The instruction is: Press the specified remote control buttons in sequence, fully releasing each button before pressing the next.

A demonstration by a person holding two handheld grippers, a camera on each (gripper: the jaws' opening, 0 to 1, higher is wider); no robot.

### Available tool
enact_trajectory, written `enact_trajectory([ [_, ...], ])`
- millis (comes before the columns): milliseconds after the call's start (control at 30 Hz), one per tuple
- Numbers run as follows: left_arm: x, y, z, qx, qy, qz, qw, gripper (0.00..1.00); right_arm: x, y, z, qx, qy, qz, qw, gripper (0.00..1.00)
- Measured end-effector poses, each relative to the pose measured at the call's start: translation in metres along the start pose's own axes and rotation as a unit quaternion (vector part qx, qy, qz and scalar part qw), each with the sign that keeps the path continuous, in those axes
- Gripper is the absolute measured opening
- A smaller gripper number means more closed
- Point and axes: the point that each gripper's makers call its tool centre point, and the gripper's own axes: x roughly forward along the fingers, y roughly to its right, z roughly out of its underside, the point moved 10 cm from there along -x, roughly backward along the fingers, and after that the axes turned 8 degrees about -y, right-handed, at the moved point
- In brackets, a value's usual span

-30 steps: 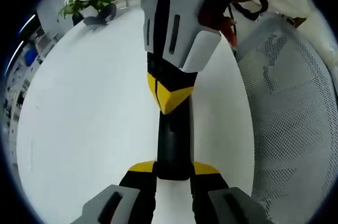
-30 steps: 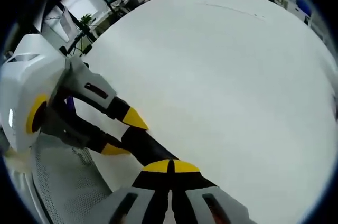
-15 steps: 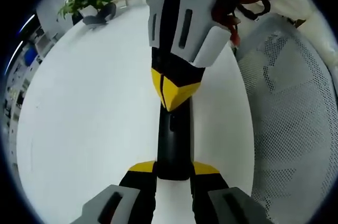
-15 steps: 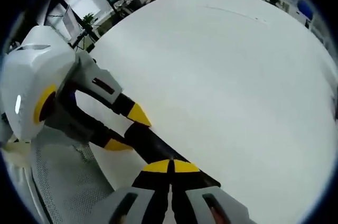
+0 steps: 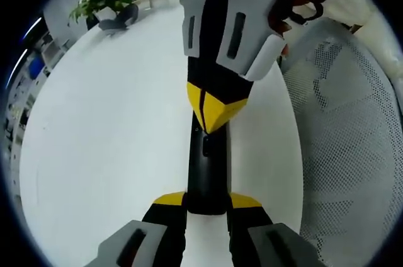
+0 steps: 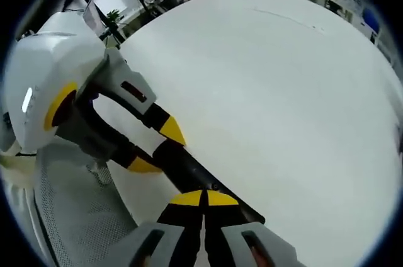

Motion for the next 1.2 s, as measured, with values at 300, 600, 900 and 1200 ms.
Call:
enact_trajectory([
  [300, 0.0001, -0.0001, -0.0005, 0.002, -0.004, 0.002, 1.0, 0.22, 0.0011, -0.0009, -0.0041, -0.019, -0.02, 0.009, 0.9996, 0.0],
  [600, 0.0003, -0.0002, -0.001, 0.001, -0.006, 0.001, 1.0, 0.22, 0.0007, -0.0003, -0.0025, -0.013, -0.014, 0.007, 0.9998, 0.0],
  [900, 0.0007, 0.0, -0.0004, -0.001, -0.006, 0.0, 1.0, 0.22, 0.0001, 0.0005, -0.0019, -0.003, -0.013, 0.0, 0.9999, 0.0],
  [1200, 0.0006, -0.0002, -0.0002, -0.001, -0.004, 0.0, 1.0, 0.22, -0.0013, -0.0041, 0.0009, 0.001, -0.012, 0.002, 0.9999, 0.0],
])
